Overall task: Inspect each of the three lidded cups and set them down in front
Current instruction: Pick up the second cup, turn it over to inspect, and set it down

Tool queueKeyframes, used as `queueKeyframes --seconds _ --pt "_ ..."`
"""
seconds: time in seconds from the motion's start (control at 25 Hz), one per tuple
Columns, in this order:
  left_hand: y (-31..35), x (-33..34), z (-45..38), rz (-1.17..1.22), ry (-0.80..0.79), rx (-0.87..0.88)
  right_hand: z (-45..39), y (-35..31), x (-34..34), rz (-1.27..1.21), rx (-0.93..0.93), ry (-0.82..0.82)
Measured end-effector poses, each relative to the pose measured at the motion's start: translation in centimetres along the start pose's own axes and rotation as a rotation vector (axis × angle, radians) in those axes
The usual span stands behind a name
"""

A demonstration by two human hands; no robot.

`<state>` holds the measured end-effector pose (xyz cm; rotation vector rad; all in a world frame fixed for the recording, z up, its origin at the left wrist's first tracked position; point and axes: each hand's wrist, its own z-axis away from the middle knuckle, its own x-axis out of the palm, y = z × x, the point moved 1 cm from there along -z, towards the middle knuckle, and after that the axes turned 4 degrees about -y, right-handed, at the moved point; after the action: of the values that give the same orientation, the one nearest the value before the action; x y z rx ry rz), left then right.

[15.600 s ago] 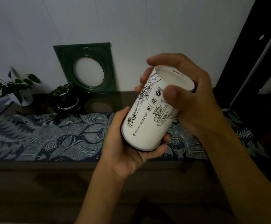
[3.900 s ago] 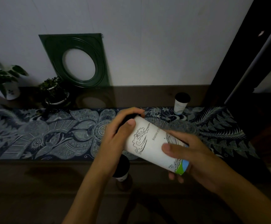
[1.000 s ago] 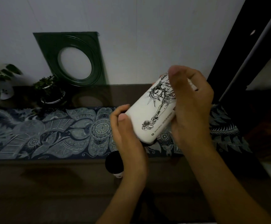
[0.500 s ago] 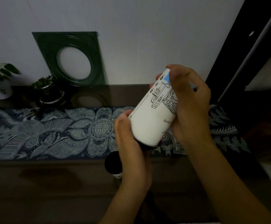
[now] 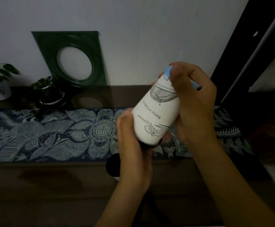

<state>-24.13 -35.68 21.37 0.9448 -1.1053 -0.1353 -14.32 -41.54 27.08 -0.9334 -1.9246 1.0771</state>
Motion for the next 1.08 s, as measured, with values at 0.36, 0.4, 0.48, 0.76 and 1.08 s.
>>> queueKeyframes --seconds 0.36,0.4,0.48,0.76,1.08 --pt "1.1 0.3 -0.1 0.161 -0.179 -0.577 -0.8 -1.0 -0.6 -0.096 0.064 -0.260" --pt "1.1 0.5 -0.1 0.188 -0.191 -0.601 -0.8 -0.9 -0.6 -0.099 0.065 -0.241" --pt "0.3 0.5 -0.4 0.136 -0.124 -0.395 -0.8 -0.2 -0.5 -0.113 0.044 -0.107" --pt "-0.5 0.1 -0.7 -0.065 -0.018 0.001 -0.2 0.2 -0.6 -0.159 0.074 0.040" --pt "-0.7 0.5 -0.9 -0.034 -0.115 -0.101 -0.9 0.2 -1.3 -0.179 0.112 0.035"
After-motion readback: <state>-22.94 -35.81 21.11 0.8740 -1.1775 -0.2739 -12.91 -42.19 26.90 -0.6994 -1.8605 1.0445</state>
